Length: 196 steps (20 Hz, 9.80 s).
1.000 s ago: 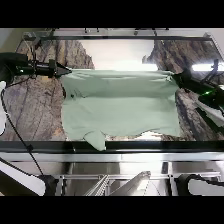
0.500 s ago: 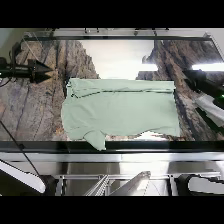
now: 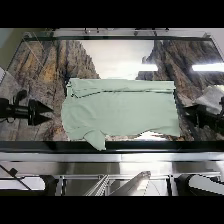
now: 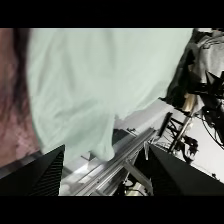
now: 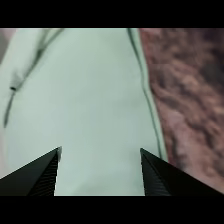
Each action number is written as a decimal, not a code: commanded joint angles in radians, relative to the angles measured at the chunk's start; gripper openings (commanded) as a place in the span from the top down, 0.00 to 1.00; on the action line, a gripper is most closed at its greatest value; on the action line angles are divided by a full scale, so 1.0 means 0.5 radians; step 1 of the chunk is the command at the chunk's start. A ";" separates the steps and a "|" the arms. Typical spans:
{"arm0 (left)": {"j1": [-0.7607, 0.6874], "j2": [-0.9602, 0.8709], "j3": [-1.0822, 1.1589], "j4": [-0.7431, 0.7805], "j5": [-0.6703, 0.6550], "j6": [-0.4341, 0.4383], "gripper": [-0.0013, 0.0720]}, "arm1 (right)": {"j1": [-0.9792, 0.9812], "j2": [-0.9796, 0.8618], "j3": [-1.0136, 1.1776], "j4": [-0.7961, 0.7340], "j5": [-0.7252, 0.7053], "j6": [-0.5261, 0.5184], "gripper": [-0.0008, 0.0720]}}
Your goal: Fold the shirts.
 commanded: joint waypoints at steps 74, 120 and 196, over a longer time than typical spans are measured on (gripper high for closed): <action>-0.588 0.338 1.234 -0.514 0.090 0.385 0.94 | 0.526 0.751 0.799 0.269 -0.146 0.058 0.96; -0.582 -0.829 1.363 -0.008 0.248 -0.285 0.03 | 0.434 -0.173 0.569 -0.409 -0.120 -0.001 0.45; -0.626 -1.056 1.692 0.076 0.227 -0.338 0.96 | 0.626 -0.378 0.329 0.495 -0.520 -0.268 0.96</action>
